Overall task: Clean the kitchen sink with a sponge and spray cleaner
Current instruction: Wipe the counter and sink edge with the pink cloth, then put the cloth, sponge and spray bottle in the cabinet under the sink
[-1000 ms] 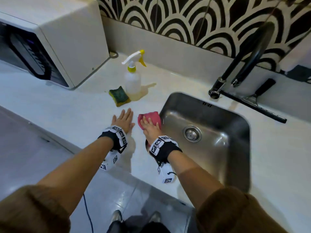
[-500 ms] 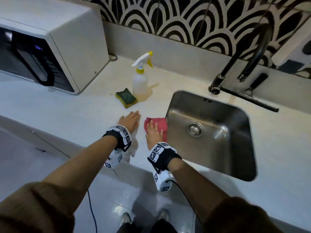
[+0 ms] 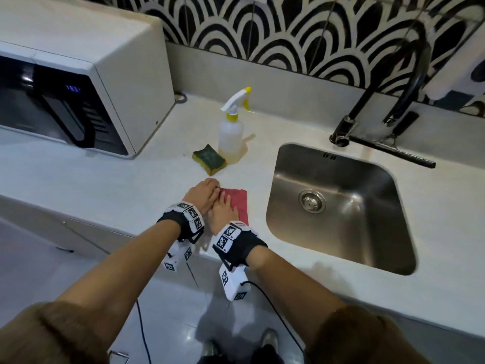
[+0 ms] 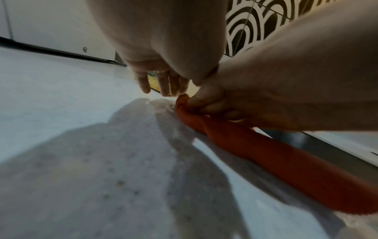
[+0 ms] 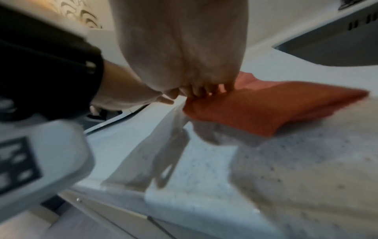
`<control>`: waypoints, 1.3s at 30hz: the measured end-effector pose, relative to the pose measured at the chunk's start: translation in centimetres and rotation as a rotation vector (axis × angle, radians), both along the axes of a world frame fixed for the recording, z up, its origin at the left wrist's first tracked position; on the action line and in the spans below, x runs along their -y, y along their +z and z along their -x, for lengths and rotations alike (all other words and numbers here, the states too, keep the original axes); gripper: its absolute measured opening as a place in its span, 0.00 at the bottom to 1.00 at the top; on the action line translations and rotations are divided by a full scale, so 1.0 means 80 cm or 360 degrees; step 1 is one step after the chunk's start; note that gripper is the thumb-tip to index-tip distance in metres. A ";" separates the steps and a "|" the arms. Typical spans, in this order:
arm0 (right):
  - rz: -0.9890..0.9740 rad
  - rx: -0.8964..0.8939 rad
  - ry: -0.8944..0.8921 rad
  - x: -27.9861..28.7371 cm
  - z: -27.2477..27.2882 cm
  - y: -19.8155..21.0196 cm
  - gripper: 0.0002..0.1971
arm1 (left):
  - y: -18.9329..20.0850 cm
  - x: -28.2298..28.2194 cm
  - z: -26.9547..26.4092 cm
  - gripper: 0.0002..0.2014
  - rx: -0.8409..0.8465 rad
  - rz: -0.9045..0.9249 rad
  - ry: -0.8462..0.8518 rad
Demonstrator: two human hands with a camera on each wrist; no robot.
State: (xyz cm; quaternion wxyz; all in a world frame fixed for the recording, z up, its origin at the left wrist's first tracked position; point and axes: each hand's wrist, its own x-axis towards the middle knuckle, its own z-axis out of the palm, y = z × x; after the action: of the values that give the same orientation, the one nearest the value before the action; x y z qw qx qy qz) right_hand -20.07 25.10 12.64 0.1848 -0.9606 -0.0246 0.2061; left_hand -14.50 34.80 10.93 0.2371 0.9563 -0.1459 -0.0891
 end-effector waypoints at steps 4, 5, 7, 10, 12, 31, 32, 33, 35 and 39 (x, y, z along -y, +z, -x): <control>-0.0455 0.0107 -0.0079 0.002 -0.007 0.007 0.26 | 0.001 -0.027 0.000 0.21 0.0090 0.0052 0.0140; -0.0435 0.0231 -0.0048 0.007 -0.007 0.009 0.26 | 0.001 -0.032 0.001 0.21 0.0125 0.0046 0.0128; -0.0218 0.0436 0.0101 0.018 -0.003 0.010 0.26 | 0.000 -0.040 0.005 0.26 0.0202 0.0016 0.0062; 0.0092 0.0496 0.0229 0.032 0.007 -0.003 0.28 | -0.002 -0.036 0.009 0.40 0.0240 -0.0109 -0.0107; 0.0151 0.0360 0.0206 0.039 0.014 -0.015 0.28 | -0.003 -0.026 0.015 0.43 0.0137 -0.0228 -0.0205; -0.0078 0.0478 0.0347 0.105 0.074 -0.019 0.21 | 0.009 0.065 0.084 0.20 0.0357 -0.0011 -0.0025; -0.0083 0.0522 0.0319 0.112 0.083 -0.019 0.19 | 0.011 0.075 0.093 0.21 0.0366 0.0000 -0.0056; -0.0076 0.0546 0.0295 0.118 0.093 -0.020 0.17 | 0.011 0.083 0.102 0.22 0.0365 0.0003 -0.0080; -0.0041 0.0564 0.0254 0.132 0.117 -0.023 0.17 | 0.011 0.098 0.123 0.23 0.0366 0.0007 -0.0144; 0.0034 0.0578 0.0095 0.159 0.181 -0.030 0.25 | 0.010 0.118 0.174 0.25 0.0388 0.0013 -0.0290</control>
State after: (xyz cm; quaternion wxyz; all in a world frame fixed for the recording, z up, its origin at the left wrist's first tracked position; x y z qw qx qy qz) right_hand -34.56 12.34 10.27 0.1609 -0.9828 -0.0838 0.0348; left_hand -28.42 25.37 11.71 0.2123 0.9419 -0.2601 0.0070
